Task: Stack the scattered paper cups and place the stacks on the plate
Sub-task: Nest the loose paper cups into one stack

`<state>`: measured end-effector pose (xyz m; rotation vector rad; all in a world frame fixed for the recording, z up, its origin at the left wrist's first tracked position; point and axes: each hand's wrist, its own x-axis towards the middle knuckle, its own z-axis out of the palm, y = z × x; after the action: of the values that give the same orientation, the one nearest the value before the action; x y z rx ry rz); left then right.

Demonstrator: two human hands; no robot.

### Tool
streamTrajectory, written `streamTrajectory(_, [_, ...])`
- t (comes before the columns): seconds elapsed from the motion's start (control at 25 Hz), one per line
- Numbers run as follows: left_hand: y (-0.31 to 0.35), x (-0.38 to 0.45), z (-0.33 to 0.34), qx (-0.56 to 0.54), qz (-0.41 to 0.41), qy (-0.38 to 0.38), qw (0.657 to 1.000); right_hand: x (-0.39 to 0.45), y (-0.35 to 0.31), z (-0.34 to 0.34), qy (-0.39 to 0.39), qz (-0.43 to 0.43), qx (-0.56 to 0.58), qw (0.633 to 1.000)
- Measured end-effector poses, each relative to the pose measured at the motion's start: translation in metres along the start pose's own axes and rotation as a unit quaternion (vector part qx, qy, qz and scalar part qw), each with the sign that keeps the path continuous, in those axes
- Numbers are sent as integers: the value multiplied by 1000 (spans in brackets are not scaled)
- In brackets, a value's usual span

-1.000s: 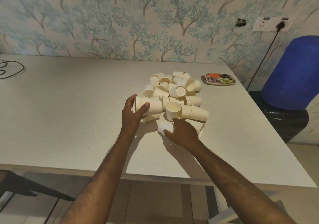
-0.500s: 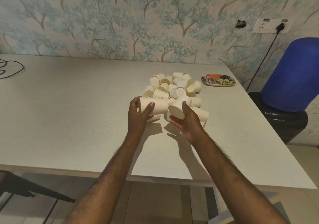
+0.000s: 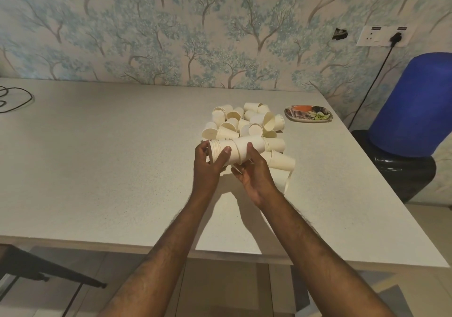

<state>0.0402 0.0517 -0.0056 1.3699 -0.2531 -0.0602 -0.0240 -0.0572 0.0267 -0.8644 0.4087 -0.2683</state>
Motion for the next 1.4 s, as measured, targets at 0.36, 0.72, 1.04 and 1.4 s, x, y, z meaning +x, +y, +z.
streamTrajectory(0.36, [0, 1, 10, 7, -9, -31, 999, -1, -5, -10, -44, -12, -143, 989])
streamTrajectory(0.72, [2, 12, 4, -28, -14, -2, 1000, -1, -32, -77, 98, -156, -844, 503])
streamTrajectory(1.04, [-3, 10, 5, -13, -12, -5, 1000, 5, -18, -97, 98, -122, -853, 498])
streamTrajectory(1.4, [1, 8, 12, -15, -5, -23, 1000, 2, -48, -68, 132, -46, -259, 956])
